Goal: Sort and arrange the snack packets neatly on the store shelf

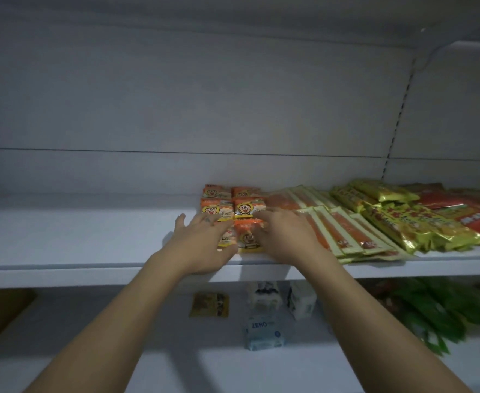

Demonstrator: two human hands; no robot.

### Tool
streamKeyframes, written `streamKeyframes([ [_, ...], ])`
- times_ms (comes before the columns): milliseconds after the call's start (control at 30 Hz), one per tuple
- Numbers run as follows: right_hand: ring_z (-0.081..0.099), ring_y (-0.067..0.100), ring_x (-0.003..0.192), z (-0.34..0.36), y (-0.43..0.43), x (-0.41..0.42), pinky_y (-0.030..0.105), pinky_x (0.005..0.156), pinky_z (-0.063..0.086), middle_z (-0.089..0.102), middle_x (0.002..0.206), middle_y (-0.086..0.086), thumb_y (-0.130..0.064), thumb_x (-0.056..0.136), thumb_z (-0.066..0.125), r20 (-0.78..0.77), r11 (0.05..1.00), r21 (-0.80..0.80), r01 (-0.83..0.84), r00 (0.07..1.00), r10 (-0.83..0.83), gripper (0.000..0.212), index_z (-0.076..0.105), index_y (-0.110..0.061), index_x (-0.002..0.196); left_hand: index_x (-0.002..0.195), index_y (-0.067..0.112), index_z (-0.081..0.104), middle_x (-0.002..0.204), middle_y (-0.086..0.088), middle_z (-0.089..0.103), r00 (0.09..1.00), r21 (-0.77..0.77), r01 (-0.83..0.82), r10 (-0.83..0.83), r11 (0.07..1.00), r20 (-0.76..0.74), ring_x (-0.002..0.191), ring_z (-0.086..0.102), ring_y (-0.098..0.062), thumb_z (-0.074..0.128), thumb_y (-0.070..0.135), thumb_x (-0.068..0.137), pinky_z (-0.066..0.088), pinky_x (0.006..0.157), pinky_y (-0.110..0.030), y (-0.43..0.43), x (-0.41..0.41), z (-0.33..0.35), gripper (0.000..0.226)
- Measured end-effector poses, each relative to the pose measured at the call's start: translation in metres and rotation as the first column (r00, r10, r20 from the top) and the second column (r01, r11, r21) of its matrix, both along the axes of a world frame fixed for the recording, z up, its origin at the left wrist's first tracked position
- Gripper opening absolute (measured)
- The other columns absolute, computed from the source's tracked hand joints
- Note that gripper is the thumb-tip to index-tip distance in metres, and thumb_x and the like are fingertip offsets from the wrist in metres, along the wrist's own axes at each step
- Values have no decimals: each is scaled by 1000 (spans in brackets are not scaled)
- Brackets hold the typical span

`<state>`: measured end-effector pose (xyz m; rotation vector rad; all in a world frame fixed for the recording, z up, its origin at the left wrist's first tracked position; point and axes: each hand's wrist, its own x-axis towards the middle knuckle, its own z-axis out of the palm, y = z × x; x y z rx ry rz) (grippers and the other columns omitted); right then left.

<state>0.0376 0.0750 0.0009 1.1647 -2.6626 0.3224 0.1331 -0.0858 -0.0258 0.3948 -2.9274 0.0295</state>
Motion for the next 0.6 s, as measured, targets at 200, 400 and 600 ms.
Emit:
streamKeyframes([
  [200,61,22,103,-22,19,13,43,117,23,70,104,0,-34,99,42,-72,992,43,-122,990,125,30,71,-27,104,149,37,32,161,8,25,1000,59,-5,5,998,-14,147,18,-19,37,57,98,14,117,-58,28,9,-16,55],
  [400,51,27,120,-35,23,14,40,102,36,59,127,6,-33,101,41,-43,983,27,-182,982,183,35,61,-21,127,155,32,22,164,8,17,997,97,-74,76,993,-16,151,11,-15,32,51,102,9,119,-57,41,12,-19,57],
  [600,35,24,140,-34,39,15,44,118,18,45,149,4,-39,101,43,-75,977,4,-211,975,211,46,45,-23,144,156,31,20,165,7,13,994,-20,-106,106,994,-40,151,10,-13,39,53,100,3,119,-55,60,20,-11,63],
])
